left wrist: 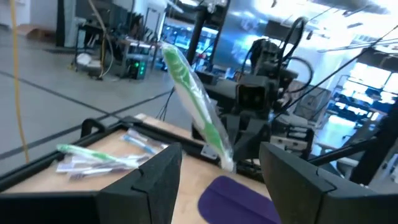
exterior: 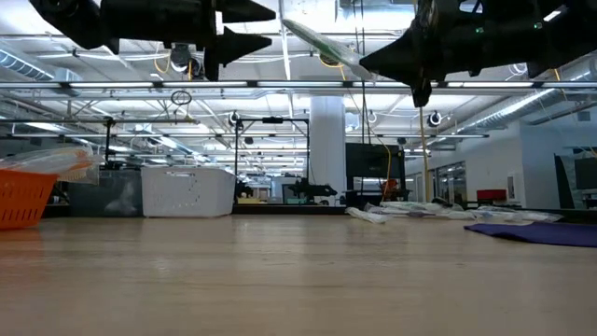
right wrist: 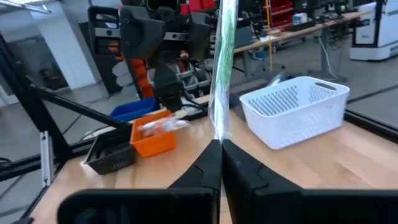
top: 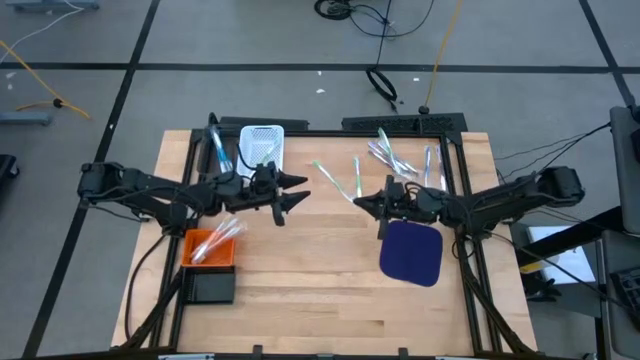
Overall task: Pick & Place Toothbrushes
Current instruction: Put the green toothbrush into the white bin
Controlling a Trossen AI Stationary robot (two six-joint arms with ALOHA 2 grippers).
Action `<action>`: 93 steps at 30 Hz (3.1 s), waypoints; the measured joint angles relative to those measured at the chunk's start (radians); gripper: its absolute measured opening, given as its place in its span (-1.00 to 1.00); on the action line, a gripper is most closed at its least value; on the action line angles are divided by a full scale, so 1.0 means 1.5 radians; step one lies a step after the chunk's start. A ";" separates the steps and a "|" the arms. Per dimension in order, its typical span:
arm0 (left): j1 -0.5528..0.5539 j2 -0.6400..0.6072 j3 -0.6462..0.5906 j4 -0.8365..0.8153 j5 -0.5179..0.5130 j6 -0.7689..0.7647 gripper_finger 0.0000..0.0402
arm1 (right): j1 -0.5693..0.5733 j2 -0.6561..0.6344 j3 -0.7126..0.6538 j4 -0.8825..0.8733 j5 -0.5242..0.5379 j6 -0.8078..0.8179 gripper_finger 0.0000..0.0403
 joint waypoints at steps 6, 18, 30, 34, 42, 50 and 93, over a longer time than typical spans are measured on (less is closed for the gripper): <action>-0.018 0.002 0.000 0.007 -0.041 0.014 0.08 | 0.017 0.046 0.000 0.075 0.000 -0.005 -1.00; -0.025 0.120 0.001 0.205 -0.063 0.034 0.08 | 0.029 0.087 0.000 0.115 0.000 0.005 -1.00; -0.025 0.188 0.032 0.304 -0.063 0.051 0.08 | 0.033 0.087 0.000 0.117 0.000 0.006 -1.00; -0.025 0.208 0.060 0.303 -0.062 0.061 0.07 | 0.033 0.087 0.000 0.114 0.000 0.006 -1.00; -0.025 0.218 0.072 0.296 -0.061 0.071 -0.49 | 0.033 0.087 0.000 0.109 -0.001 0.004 -1.00; -0.025 0.217 0.071 0.291 -0.045 0.053 -0.92 | 0.032 0.087 0.000 0.106 0.003 0.001 -1.00; 0.193 -0.162 0.070 -0.612 -0.372 -0.074 -0.96 | 0.018 0.086 0.001 0.047 0.000 -0.025 -0.30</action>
